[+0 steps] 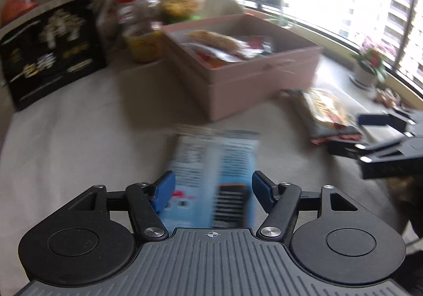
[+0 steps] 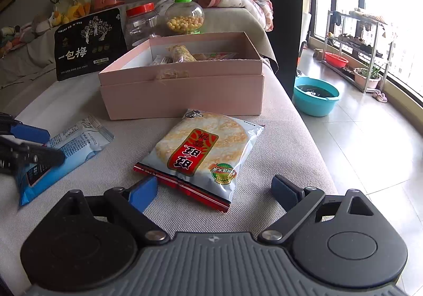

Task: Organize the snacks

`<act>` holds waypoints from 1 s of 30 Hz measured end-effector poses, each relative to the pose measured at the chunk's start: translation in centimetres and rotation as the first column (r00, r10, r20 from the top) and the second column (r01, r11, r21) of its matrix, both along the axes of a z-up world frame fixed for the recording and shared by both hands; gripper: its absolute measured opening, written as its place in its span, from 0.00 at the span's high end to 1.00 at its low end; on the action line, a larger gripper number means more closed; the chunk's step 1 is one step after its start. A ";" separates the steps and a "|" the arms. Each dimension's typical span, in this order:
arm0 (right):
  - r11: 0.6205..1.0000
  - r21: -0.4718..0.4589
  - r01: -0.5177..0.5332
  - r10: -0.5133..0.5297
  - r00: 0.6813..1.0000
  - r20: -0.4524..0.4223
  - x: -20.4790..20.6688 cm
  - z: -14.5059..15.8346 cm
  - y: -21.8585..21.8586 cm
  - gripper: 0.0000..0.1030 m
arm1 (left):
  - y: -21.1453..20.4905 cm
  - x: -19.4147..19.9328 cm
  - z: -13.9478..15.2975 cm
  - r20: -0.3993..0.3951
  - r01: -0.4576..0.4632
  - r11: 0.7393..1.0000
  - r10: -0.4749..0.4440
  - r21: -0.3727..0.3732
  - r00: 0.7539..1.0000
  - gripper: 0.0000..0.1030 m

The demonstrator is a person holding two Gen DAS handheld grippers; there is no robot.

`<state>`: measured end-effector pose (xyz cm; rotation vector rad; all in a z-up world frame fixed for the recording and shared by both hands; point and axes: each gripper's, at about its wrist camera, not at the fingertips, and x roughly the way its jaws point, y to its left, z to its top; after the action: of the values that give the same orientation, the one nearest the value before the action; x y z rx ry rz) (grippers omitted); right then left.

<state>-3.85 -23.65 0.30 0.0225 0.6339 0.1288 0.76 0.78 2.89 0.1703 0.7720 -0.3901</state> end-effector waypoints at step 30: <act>0.997 -0.032 -0.069 0.065 0.994 -0.089 0.5 0.5 0.6 0.00 | 1.9 -0.4 -1.4 -0.055 -0.070 0.987 0.062 -0.148 0.997 0.18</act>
<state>-3.38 -23.09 0.83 -0.0272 0.7249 0.1822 0.35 2.66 1.51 -0.0058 0.7931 -0.3891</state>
